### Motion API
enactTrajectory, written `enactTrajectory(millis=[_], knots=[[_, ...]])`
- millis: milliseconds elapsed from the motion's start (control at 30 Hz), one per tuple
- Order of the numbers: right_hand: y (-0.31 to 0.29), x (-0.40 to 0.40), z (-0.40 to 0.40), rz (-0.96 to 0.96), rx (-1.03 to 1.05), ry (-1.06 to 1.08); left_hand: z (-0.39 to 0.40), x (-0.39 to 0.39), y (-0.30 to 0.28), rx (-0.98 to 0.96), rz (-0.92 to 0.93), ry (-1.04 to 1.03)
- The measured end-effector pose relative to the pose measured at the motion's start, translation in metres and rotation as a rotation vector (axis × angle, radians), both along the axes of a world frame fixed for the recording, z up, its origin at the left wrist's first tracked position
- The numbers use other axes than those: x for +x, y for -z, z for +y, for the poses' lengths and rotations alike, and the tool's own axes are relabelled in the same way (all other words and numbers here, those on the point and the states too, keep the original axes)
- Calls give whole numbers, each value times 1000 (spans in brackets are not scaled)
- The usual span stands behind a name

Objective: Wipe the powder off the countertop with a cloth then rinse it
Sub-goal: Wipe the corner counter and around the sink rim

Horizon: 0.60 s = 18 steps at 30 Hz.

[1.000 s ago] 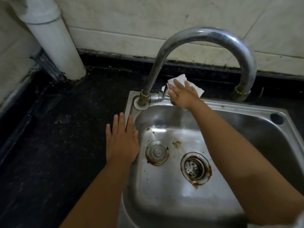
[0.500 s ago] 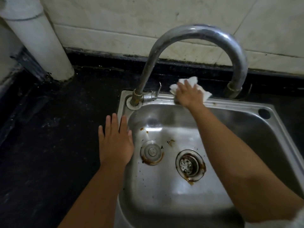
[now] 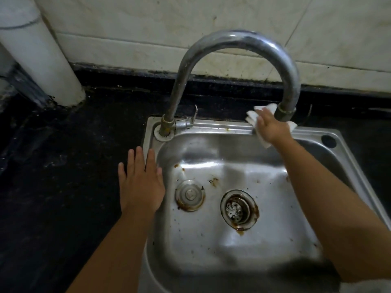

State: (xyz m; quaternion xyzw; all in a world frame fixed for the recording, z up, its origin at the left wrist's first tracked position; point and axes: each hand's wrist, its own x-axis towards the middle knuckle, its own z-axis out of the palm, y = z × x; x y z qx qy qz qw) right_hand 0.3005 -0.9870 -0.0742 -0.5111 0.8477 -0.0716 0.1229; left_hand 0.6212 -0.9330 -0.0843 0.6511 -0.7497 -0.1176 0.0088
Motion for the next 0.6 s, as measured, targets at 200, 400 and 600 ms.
enactTrajectory(millis=[200, 400, 600], knots=[[9, 31, -14, -55, -125, 80, -1, 1, 1, -9, -28, 15], [7, 67, -18, -40, -203, -270, -1, -1, -1, 12, -44, 6], [-7, 50, 28, -176, -220, -304, -1, 0, 1, 15, -20, -3]])
